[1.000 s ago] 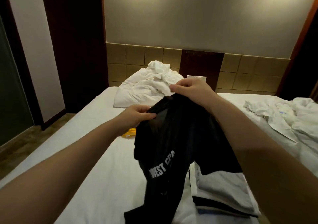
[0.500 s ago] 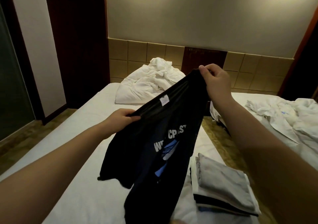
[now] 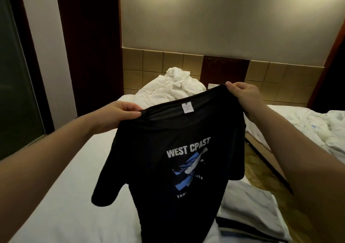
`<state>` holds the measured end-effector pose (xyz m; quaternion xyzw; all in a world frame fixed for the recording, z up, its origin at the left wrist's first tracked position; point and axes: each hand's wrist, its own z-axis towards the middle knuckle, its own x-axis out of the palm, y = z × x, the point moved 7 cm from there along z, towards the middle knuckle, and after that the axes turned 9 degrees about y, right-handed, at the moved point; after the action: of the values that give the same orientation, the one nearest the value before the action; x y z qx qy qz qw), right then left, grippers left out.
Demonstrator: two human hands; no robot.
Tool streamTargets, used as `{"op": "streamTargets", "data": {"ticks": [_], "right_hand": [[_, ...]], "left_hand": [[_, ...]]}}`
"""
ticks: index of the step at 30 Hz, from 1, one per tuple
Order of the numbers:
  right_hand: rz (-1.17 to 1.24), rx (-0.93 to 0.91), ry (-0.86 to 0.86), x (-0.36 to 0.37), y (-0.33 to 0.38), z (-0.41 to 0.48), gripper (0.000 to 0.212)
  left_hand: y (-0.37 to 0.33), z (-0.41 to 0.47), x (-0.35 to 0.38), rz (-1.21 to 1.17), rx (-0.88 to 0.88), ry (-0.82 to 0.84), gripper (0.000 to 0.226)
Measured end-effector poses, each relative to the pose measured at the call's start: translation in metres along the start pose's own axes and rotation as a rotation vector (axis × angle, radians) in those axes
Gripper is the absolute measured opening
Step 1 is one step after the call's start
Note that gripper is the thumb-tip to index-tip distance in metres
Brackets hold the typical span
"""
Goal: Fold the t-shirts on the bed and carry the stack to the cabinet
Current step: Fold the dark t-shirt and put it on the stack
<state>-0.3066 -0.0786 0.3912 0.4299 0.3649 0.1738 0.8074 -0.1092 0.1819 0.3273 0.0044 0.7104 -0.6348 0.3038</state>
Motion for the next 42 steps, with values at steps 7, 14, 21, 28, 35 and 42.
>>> {"op": "streamTargets", "data": {"ticks": [7,14,21,28,35,42], "right_hand": [[-0.236,-0.079,0.098,0.005,0.017,0.001,0.029],[-0.092,-0.279,-0.082,-0.03,0.081,0.014,0.031],[0.016,-0.298,-0.075,-0.028,0.105,0.016,0.028],[-0.229,-0.311,0.0,-0.037,0.115,0.015,0.03],[-0.29,-0.308,0.019,-0.052,0.123,0.016,0.031],[-0.063,0.059,0.435,-0.03,0.074,0.013,0.02]], "left_hand": [[-0.048,-0.006,-0.028,0.406,0.166,-0.265,0.017],[-0.13,-0.033,-0.068,0.567,0.474,-0.654,0.018],[-0.132,-0.034,-0.085,0.178,0.47,-0.702,0.014],[-0.141,-0.04,-0.084,0.245,0.421,-0.528,0.024],[-0.141,-0.031,-0.077,0.161,0.286,-0.268,0.023],[-0.111,-0.03,-0.069,0.112,0.09,-0.191,0.026]]}}
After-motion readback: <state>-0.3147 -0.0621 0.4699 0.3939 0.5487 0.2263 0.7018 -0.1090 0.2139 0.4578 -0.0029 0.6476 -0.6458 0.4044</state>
